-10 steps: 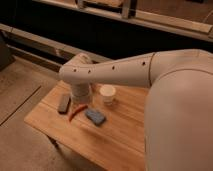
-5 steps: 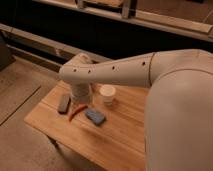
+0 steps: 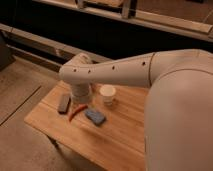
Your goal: Push the ceramic bowl across the table
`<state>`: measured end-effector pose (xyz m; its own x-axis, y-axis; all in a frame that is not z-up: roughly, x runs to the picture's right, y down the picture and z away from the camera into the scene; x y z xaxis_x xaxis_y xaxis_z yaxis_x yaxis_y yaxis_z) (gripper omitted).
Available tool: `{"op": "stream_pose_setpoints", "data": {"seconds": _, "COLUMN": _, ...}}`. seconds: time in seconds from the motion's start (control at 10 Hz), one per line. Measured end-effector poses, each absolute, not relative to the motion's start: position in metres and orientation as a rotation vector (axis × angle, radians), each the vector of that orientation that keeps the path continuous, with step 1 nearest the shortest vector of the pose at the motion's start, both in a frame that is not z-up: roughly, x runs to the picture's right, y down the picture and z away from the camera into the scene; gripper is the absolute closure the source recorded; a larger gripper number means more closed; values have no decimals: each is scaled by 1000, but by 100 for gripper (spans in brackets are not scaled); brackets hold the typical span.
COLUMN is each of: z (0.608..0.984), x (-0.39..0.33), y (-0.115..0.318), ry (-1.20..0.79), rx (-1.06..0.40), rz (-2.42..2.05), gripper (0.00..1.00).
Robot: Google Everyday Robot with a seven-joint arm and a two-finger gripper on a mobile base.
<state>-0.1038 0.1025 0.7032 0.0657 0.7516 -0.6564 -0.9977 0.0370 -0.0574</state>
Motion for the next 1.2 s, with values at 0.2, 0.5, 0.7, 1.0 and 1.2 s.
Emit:
{"op": "stream_pose_setpoints", "data": {"seconds": 0.2, "z": 703, "x": -104, "y": 103, "ry": 525, "rx": -590, "rz": 1441, "gripper": 35}}
{"op": "stream_pose_setpoints", "data": {"seconds": 0.5, "z": 703, "x": -104, "y": 103, "ry": 525, "rx": -590, "rz": 1441, "gripper": 35}}
{"op": "stream_pose_setpoints", "data": {"seconds": 0.7, "z": 703, "x": -104, "y": 103, "ry": 525, "rx": -590, "rz": 1441, "gripper": 35}}
{"op": "stream_pose_setpoints", "data": {"seconds": 1.0, "z": 703, "x": -103, "y": 102, "ry": 519, "rx": -584, "rz": 1438, "gripper": 35}}
{"op": "stream_pose_setpoints", "data": {"seconds": 1.2, "z": 703, "x": -106, "y": 99, "ry": 475, "rx": -554, "rz": 1424, "gripper": 35}}
